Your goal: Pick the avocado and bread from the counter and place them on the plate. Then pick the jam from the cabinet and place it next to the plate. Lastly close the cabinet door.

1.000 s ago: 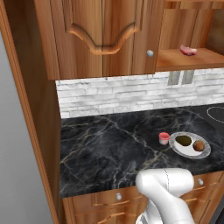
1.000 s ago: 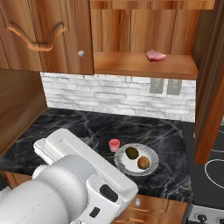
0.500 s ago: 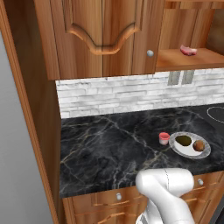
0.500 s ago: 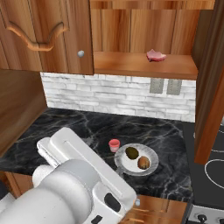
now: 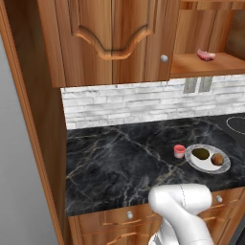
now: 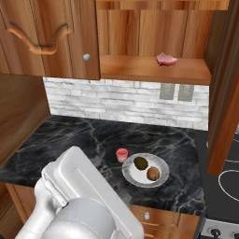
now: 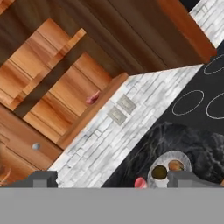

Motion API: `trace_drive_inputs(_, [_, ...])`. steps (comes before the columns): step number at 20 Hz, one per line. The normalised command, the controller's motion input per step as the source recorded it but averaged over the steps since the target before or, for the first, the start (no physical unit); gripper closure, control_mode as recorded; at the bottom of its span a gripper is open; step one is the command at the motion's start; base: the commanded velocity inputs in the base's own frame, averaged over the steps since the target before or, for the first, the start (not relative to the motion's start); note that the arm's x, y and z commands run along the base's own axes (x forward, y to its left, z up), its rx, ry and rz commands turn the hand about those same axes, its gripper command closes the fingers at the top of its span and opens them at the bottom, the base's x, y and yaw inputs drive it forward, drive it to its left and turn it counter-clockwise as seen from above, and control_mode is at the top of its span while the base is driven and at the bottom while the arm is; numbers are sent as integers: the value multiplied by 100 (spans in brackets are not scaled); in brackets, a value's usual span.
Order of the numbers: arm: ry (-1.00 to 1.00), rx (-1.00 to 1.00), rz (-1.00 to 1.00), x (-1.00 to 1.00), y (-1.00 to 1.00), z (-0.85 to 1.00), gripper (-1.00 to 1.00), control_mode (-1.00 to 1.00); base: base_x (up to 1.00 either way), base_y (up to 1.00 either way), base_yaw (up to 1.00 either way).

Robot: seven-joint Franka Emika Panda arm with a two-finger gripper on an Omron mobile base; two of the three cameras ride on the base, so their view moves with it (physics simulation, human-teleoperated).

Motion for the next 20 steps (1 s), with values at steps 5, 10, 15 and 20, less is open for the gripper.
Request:
trace_drive_inputs(5, [-12, 21, 0, -9, -39, 0, -100, -100, 0, 0, 0])
trace_drive_inputs(10, [-10, 23, 0, 0, -50, 0, -100, -100, 0, 0, 0])
trace_drive_inputs(15, [-14, 22, 0, 0, -34, 0, -100, -100, 0, 0, 0])
trace_drive_inputs(20, [-13, 21, 0, 0, -33, 0, -100, -100, 0, 0, 0])
